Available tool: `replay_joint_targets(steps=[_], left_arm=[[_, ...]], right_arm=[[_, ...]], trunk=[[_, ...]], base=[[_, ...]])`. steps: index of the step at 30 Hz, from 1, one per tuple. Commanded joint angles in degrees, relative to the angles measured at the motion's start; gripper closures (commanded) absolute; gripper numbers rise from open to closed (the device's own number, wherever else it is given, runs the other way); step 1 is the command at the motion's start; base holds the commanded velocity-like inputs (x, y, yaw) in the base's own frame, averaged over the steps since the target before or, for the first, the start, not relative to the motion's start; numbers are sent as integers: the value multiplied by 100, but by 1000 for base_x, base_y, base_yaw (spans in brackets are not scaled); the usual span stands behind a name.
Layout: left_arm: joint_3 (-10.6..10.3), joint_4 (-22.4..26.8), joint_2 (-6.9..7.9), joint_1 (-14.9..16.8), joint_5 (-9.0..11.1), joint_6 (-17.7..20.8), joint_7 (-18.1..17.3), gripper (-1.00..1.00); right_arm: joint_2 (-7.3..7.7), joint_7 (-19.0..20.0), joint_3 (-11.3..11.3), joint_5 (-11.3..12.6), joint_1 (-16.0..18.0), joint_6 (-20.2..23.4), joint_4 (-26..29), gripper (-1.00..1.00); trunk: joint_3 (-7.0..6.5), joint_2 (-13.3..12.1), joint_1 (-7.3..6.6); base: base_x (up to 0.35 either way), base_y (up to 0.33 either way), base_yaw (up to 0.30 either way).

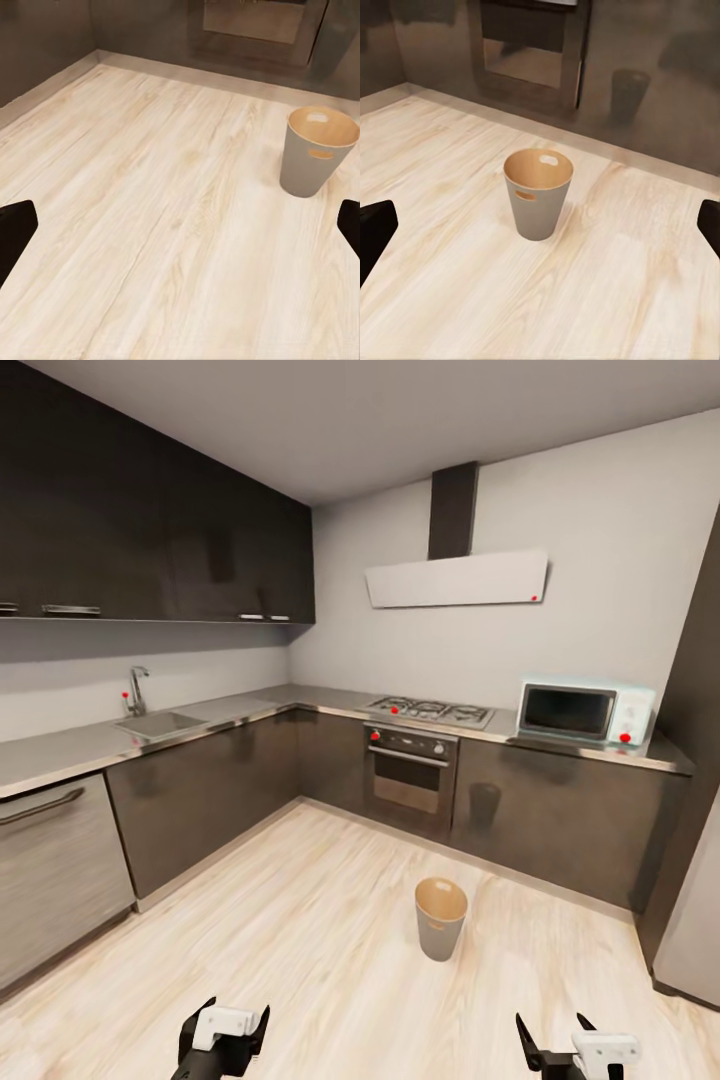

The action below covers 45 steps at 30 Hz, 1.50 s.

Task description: Put the three can of soda from the living room inside the tash can in the kitchen.

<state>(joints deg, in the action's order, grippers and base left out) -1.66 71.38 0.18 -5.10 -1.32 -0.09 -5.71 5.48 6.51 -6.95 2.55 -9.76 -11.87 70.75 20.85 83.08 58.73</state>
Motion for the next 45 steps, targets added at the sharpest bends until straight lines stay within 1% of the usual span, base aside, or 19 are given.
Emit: replay_joint_targets(steps=[1, 17, 25, 32, 45], left_arm=[[0, 3, 0, 0, 0, 0, 0, -100], [1, 14, 1, 0, 2, 0, 0, -100], [7, 6, 0, 0, 0, 0, 0, -100], [8, 4, 0, 0, 0, 0, 0, -100], [6, 8, 0, 0, 6, 0, 0, -100]], right_arm=[[-1, 0, 0, 0, 0, 0, 0, -100], [0, 0, 0, 11, 0, 0, -8, -100], [2, 0, 1, 48, 0, 0, -9, -100], [0, 0, 6, 28, 0, 0, -9, -100], [-3, 0, 13, -5, 0, 4, -11, -100]], trunk=[[0, 0, 0], [0, 0, 0], [0, 0, 0], [0, 0, 0], [0, 0, 0]], base=[[308, -12, 0], [308, -2, -4], [309, 0, -178], [309, 0, -213], [312, 0, -37]])
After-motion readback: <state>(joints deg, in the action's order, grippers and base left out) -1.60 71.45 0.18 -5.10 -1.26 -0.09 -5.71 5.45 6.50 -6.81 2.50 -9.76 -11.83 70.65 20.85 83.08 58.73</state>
